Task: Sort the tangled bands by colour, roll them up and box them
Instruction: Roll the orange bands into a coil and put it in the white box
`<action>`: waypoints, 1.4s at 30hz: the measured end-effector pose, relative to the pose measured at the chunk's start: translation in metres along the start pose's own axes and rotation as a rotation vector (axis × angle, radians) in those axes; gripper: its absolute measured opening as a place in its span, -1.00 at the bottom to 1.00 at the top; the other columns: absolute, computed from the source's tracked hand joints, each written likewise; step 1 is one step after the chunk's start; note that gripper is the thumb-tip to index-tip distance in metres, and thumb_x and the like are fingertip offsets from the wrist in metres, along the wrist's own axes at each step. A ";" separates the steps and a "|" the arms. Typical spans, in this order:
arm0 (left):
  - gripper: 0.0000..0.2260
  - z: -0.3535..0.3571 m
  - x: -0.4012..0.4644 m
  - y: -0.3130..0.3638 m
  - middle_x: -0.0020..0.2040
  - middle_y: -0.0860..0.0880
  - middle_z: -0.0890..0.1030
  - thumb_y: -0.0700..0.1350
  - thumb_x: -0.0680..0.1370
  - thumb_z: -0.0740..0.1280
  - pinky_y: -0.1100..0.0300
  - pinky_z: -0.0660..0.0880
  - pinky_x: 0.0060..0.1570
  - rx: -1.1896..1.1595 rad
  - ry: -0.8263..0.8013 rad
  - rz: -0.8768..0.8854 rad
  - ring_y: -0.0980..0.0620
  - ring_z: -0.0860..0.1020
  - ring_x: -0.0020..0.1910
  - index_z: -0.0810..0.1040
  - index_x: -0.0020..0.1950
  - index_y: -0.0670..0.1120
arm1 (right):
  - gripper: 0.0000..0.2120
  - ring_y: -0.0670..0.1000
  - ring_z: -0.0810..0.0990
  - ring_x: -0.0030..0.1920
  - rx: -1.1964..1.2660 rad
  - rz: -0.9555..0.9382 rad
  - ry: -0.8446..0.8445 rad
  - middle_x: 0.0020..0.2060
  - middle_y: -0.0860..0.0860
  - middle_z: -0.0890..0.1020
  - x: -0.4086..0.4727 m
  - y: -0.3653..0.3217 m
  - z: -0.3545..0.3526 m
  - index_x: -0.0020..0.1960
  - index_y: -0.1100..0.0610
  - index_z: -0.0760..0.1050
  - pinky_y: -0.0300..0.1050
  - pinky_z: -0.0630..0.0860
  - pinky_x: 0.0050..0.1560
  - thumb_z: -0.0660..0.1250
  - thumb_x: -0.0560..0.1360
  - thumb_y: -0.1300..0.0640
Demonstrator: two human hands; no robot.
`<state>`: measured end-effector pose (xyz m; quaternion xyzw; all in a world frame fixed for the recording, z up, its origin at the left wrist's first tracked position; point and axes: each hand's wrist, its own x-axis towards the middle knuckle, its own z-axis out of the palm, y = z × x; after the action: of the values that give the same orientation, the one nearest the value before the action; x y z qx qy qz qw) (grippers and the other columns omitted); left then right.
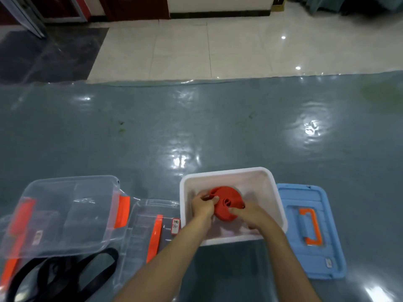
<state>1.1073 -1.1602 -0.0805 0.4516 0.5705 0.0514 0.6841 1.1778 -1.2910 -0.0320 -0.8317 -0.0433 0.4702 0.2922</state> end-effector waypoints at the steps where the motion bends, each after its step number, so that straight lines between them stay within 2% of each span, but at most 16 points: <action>1: -0.72 0.001 0.004 -0.001 0.13 -0.19 0.68 -0.44 0.52 0.47 -0.04 0.60 0.23 -0.013 0.002 0.004 -0.18 0.63 0.14 0.64 0.19 -0.23 | -0.80 -0.08 0.55 -0.18 -0.007 0.001 0.003 -0.10 -0.02 0.64 0.004 0.002 0.001 0.16 0.03 0.61 -0.08 0.50 -0.04 0.42 0.60 -0.02; 3: -0.72 0.002 0.010 -0.002 0.13 -0.23 0.68 -0.48 0.51 0.46 -0.08 0.58 0.28 -0.041 0.001 0.001 -0.22 0.63 0.17 0.66 0.16 -0.23 | -0.80 -0.05 0.57 -0.18 -0.003 0.007 0.008 -0.19 -0.04 0.63 0.008 0.005 0.001 0.13 0.07 0.63 -0.04 0.55 0.03 0.40 0.60 -0.03; 5: -0.69 0.002 0.015 -0.002 0.19 -0.29 0.68 -0.48 0.50 0.46 -0.15 0.58 0.31 -0.053 0.003 -0.016 -0.27 0.63 0.22 0.66 0.22 -0.28 | -0.80 0.00 0.61 -0.13 -0.008 0.014 -0.016 -0.15 0.01 0.66 0.009 0.007 -0.001 0.11 0.05 0.60 0.01 0.57 0.07 0.40 0.60 -0.06; 9: -0.67 0.000 0.018 -0.004 0.20 -0.30 0.68 -0.47 0.48 0.49 -0.18 0.59 0.29 -0.051 0.012 -0.016 -0.30 0.64 0.23 0.67 0.22 -0.29 | -0.74 0.04 0.61 -0.06 -0.029 0.055 -0.110 -0.09 0.00 0.62 0.005 0.004 -0.002 0.17 0.00 0.52 -0.08 0.53 -0.11 0.40 0.60 -0.13; 12: -0.66 -0.002 0.015 -0.002 0.17 -0.28 0.70 -0.45 0.46 0.52 -0.13 0.61 0.26 -0.015 0.021 0.014 -0.28 0.66 0.19 0.66 0.22 -0.29 | -0.73 0.05 0.62 -0.02 -0.104 0.028 -0.126 0.02 0.03 0.65 0.002 0.001 0.001 0.18 0.00 0.51 -0.10 0.53 -0.10 0.40 0.59 -0.13; 15: -0.65 -0.005 0.006 0.005 0.17 -0.29 0.69 -0.43 0.46 0.53 -0.09 0.59 0.28 0.072 0.051 0.065 -0.26 0.66 0.20 0.62 0.22 -0.31 | -0.71 0.10 0.64 0.00 -0.237 -0.045 0.011 0.07 0.10 0.69 -0.005 0.000 0.006 0.23 0.14 0.60 -0.06 0.52 0.01 0.39 0.61 -0.02; 18: -0.68 -0.005 -0.010 0.015 0.22 -0.24 0.67 -0.36 0.53 0.46 0.01 0.58 0.21 0.324 -0.007 0.168 -0.20 0.64 0.22 0.57 0.28 -0.24 | -0.71 0.17 0.66 0.14 -0.412 -0.175 0.186 0.13 0.14 0.69 -0.022 0.004 0.004 0.25 0.18 0.59 -0.02 0.52 0.13 0.33 0.66 0.01; 20: -0.66 -0.013 -0.031 0.022 0.30 -0.15 0.63 -0.28 0.59 0.40 0.11 0.53 0.12 0.542 -0.141 0.276 -0.13 0.61 0.23 0.53 0.36 -0.18 | -0.67 0.13 0.63 0.24 -0.414 -0.297 0.232 0.22 0.08 0.66 -0.039 0.011 0.000 0.36 0.13 0.55 -0.05 0.48 0.24 0.32 0.67 0.02; 23: -0.67 -0.046 -0.067 0.016 0.36 -0.04 0.59 -0.17 0.63 0.40 0.13 0.47 0.31 0.859 -0.334 0.614 -0.03 0.56 0.33 0.54 0.40 -0.08 | -0.67 0.02 0.61 0.25 -0.455 -0.450 0.319 0.23 -0.03 0.66 -0.066 0.033 -0.004 0.38 0.02 0.56 -0.16 0.42 0.24 0.35 0.65 -0.01; 26: -0.79 -0.087 -0.110 -0.009 0.24 0.07 0.64 -0.09 0.63 0.38 0.13 0.51 0.18 1.003 -0.275 0.951 0.06 0.59 0.20 0.63 0.26 0.03 | -0.74 0.08 0.65 0.15 -0.548 -0.467 0.410 0.12 0.00 0.70 -0.085 0.058 -0.005 0.25 0.02 0.64 -0.06 0.47 0.18 0.37 0.63 -0.05; 28: -0.80 -0.108 -0.127 -0.024 0.20 0.02 0.68 -0.14 0.61 0.40 0.05 0.54 0.15 1.091 -0.185 1.056 -0.04 0.62 0.19 0.68 0.23 -0.02 | -0.75 0.15 0.64 0.12 -0.620 -0.495 0.426 0.08 0.07 0.71 -0.094 0.070 -0.003 0.23 0.06 0.67 0.01 0.45 0.17 0.37 0.64 -0.03; 32: -0.67 -0.129 -0.138 -0.030 0.30 -0.07 0.70 -0.30 0.60 0.35 0.00 0.50 0.33 1.159 -0.148 1.060 -0.15 0.64 0.29 0.70 0.32 -0.07 | -0.83 0.19 0.69 0.03 -0.608 -0.618 0.517 -0.03 0.09 0.74 -0.106 0.082 0.003 0.14 0.11 0.72 0.07 0.50 0.09 0.45 0.59 0.11; 34: -0.66 -0.132 -0.140 -0.026 0.31 -0.09 0.69 -0.31 0.61 0.34 0.00 0.50 0.33 1.166 -0.148 1.061 -0.16 0.63 0.30 0.70 0.32 -0.06 | -0.85 0.19 0.69 0.02 -0.614 -0.646 0.538 -0.04 0.10 0.74 -0.111 0.084 0.005 0.12 0.11 0.72 0.10 0.51 0.09 0.44 0.59 0.11; 37: -0.67 -0.131 -0.143 -0.022 0.32 -0.05 0.69 -0.28 0.62 0.35 0.02 0.50 0.32 1.198 -0.114 1.070 -0.14 0.62 0.31 0.69 0.32 -0.02 | -0.78 0.19 0.67 0.12 -0.623 -0.655 0.526 0.06 0.10 0.72 -0.119 0.086 0.009 0.25 0.10 0.68 0.10 0.49 0.17 0.38 0.63 0.13; 39: -0.64 -0.130 -0.148 -0.023 0.38 -0.02 0.64 -0.28 0.62 0.32 0.04 0.45 0.37 1.254 -0.102 1.070 -0.10 0.58 0.36 0.65 0.38 -0.02 | -0.69 0.21 0.64 0.18 -0.619 -0.675 0.527 0.15 0.14 0.70 -0.128 0.088 0.012 0.35 0.14 0.63 0.12 0.49 0.22 0.37 0.62 0.21; 42: -0.65 -0.134 -0.165 -0.034 0.38 -0.05 0.60 -0.26 0.62 0.29 0.03 0.43 0.38 1.269 -0.088 1.099 -0.11 0.53 0.36 0.63 0.37 -0.07 | -0.63 0.28 0.66 0.15 -0.525 -0.775 0.596 0.14 0.19 0.70 -0.144 0.096 0.016 0.27 0.24 0.65 0.17 0.58 0.17 0.46 0.47 0.39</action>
<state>0.9245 -1.2013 0.0254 0.9657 0.1631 0.0290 0.1998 1.0656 -1.4133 0.0198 -0.8967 -0.3776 0.0462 0.2264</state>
